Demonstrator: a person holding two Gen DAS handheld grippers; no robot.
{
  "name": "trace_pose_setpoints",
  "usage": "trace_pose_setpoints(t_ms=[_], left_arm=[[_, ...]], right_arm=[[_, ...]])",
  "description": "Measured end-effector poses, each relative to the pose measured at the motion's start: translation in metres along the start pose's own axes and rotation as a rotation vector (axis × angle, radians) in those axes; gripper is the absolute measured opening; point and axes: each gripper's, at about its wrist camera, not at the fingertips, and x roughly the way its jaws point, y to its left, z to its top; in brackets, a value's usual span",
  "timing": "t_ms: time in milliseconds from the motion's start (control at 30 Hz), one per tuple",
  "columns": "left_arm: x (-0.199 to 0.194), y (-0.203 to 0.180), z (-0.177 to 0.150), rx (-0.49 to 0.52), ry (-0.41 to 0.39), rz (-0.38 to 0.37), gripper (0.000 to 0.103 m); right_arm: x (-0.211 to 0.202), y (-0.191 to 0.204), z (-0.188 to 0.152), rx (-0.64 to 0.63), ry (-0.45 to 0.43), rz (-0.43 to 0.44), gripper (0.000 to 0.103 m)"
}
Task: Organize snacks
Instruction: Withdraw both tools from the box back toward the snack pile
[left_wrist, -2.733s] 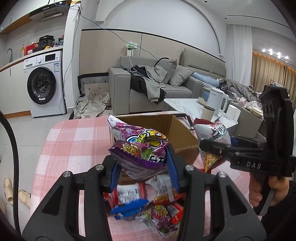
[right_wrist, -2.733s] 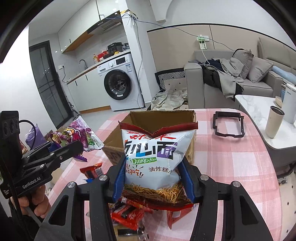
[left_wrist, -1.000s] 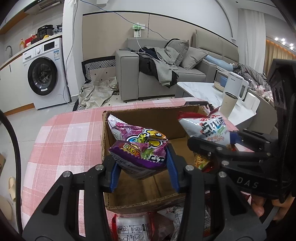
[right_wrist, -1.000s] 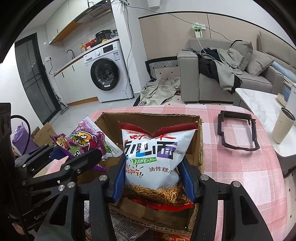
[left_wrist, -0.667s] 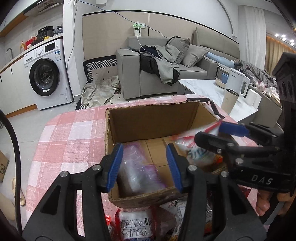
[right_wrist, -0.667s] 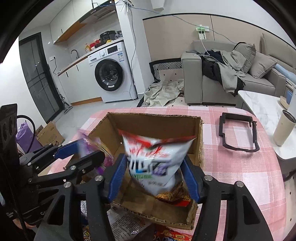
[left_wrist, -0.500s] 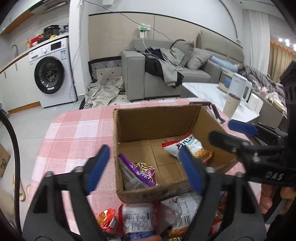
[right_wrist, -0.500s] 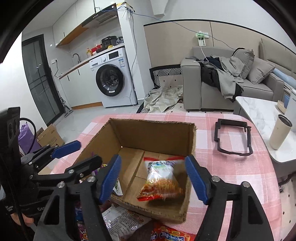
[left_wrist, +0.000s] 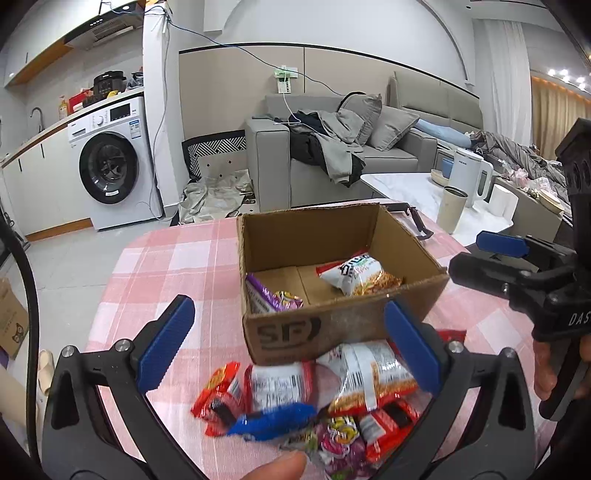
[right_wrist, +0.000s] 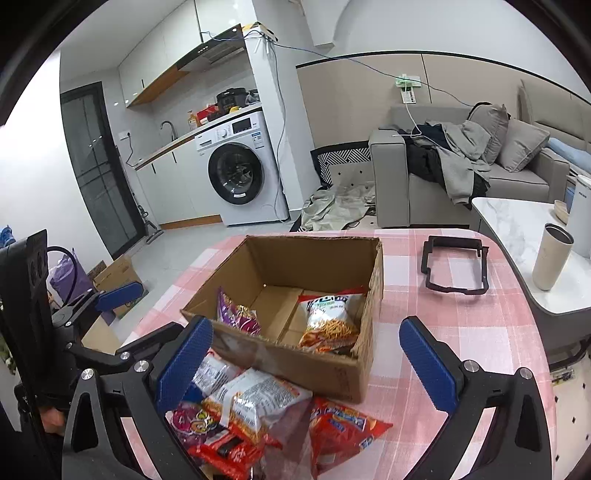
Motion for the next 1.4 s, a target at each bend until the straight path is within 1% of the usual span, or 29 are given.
trace_pose_setpoints(t_ms=[100, 267, 367, 533, 667, 767, 933, 1067, 1233, 1400], left_arm=[[-0.012, 0.005, -0.010, -0.016, -0.006, 0.007, 0.102], [-0.027, 0.016, -0.029, -0.057, 0.008, 0.028, 0.102], [-0.030, 0.025, -0.040, -0.081, 0.019, 0.042, 0.102], [-0.033, 0.036, -0.059, -0.113, 0.038, 0.044, 0.102], [-0.031, 0.036, -0.062, -0.118, 0.047, 0.049, 0.102], [-0.032, 0.037, -0.067, -0.134, 0.045, 0.038, 0.102], [-0.029, 0.033, -0.067, -0.122, 0.050, 0.042, 0.102], [-0.029, 0.031, -0.071, -0.111, 0.053, 0.039, 0.102], [-0.028, 0.034, -0.074, -0.102, 0.059, 0.039, 0.102], [-0.025, 0.037, -0.077, -0.098, 0.079, 0.036, 0.102]], right_arm=[[-0.008, 0.005, -0.008, -0.009, -0.002, 0.001, 0.103], [-0.015, 0.010, -0.022, -0.029, 0.004, -0.011, 0.103], [-0.016, 0.011, -0.031, -0.038, 0.012, -0.016, 0.103], [-0.015, 0.009, -0.042, -0.045, 0.026, -0.027, 0.103], [-0.016, 0.011, -0.048, -0.052, 0.031, -0.034, 0.103], [-0.016, 0.008, -0.051, -0.043, 0.039, -0.045, 0.103], [-0.016, 0.004, -0.054, -0.032, 0.048, -0.056, 0.103], [-0.014, 0.002, -0.062, -0.027, 0.072, -0.049, 0.103], [-0.008, 0.005, -0.072, -0.044, 0.106, -0.066, 0.103], [-0.003, 0.003, -0.080, -0.040, 0.130, -0.064, 0.103]])
